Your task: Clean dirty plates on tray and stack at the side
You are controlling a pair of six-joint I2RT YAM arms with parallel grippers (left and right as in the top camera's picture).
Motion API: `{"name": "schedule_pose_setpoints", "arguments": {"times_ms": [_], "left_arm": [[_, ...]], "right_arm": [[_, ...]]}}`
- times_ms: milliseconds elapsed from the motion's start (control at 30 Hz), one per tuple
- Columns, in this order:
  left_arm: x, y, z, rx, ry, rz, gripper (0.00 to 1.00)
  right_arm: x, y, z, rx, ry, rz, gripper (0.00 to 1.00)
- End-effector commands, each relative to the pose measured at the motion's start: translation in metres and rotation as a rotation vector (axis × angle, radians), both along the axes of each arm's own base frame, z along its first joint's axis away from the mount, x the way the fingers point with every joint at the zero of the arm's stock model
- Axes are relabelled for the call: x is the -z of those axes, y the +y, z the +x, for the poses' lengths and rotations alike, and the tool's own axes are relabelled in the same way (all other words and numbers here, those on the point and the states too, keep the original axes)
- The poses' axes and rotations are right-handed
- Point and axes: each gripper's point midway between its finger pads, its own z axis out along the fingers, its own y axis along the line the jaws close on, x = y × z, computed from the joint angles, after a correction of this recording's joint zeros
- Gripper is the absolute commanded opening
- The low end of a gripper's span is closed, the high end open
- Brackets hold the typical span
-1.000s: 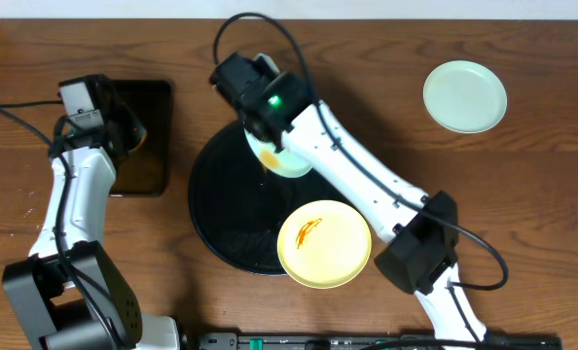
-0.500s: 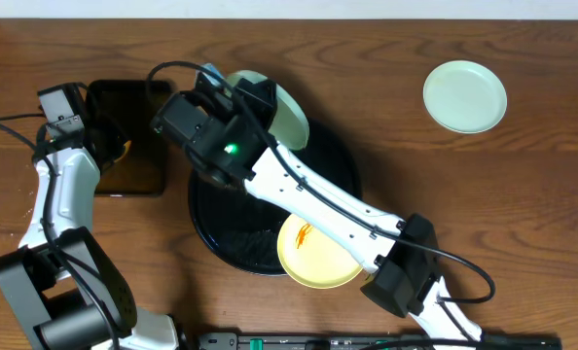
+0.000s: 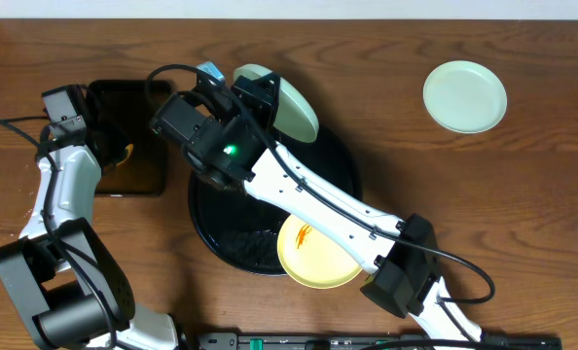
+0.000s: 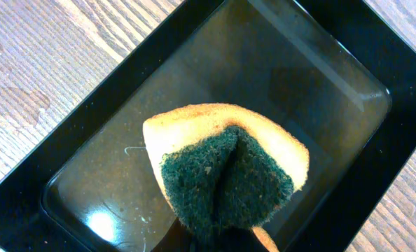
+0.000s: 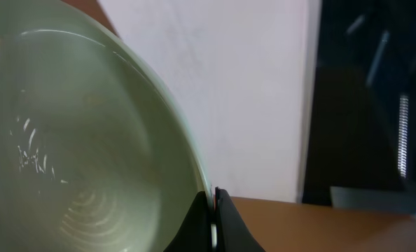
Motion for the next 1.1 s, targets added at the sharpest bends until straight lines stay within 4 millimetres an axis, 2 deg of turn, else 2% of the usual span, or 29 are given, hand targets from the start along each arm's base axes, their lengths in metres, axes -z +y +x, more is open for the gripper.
{"name": "schedule_pose_setpoints", "arguments": {"times_ms": [0,33,100,200,233,333,433,600,633,733,767,833,900,1067], "left_arm": [[0.006,0.0,-0.002,0.015,0.02,0.008,0.07],[0.006,0.0,-0.002,0.015,0.02,0.008,0.07],[0.006,0.0,-0.002,0.015,0.02,0.008,0.07],[0.006,0.0,-0.002,0.015,0.02,0.008,0.07],[0.006,0.0,-0.002,0.015,0.02,0.008,0.08],[0.006,0.0,-0.002,0.015,0.021,0.008,0.07],[0.006,0.0,-0.003,0.015,0.021,0.007,0.07],[0.006,0.0,-0.003,0.015,0.021,0.007,0.07],[0.006,0.0,-0.003,0.015,0.021,0.007,0.08],[0.006,0.0,-0.003,0.015,0.021,0.007,0.07],[0.006,0.0,-0.003,0.015,0.021,0.007,0.07],[0.006,0.0,-0.002,0.015,0.021,0.007,0.08],[0.006,0.0,-0.002,0.014,0.02,0.007,0.08],[0.006,0.0,-0.002,0.014,0.021,0.007,0.07]], "right_arm": [[-0.005,-0.001,0.0,-0.01,0.031,0.17,0.01],[0.007,-0.004,0.006,0.002,0.078,0.261,0.01],[0.018,-0.011,0.013,0.035,0.125,0.384,0.01],[0.04,-0.019,0.019,0.056,0.319,0.617,0.01],[0.044,-0.022,0.019,0.06,0.374,0.675,0.01],[0.048,-0.05,0.025,0.109,0.555,0.889,0.01],[0.05,-0.098,0.039,0.201,0.662,1.063,0.01],[0.057,-0.194,0.066,0.375,0.713,1.297,0.01],[0.058,-0.24,0.077,0.443,0.672,1.372,0.01],[0.06,-0.306,0.089,0.542,0.571,1.426,0.01],[0.061,-0.343,0.094,0.603,0.506,1.459,0.01],[0.065,-0.381,0.095,0.68,0.432,1.501,0.01],[0.074,-0.412,0.095,0.744,0.38,1.534,0.01],[0.109,-0.459,0.087,0.877,0.316,1.584,0.01]]}}
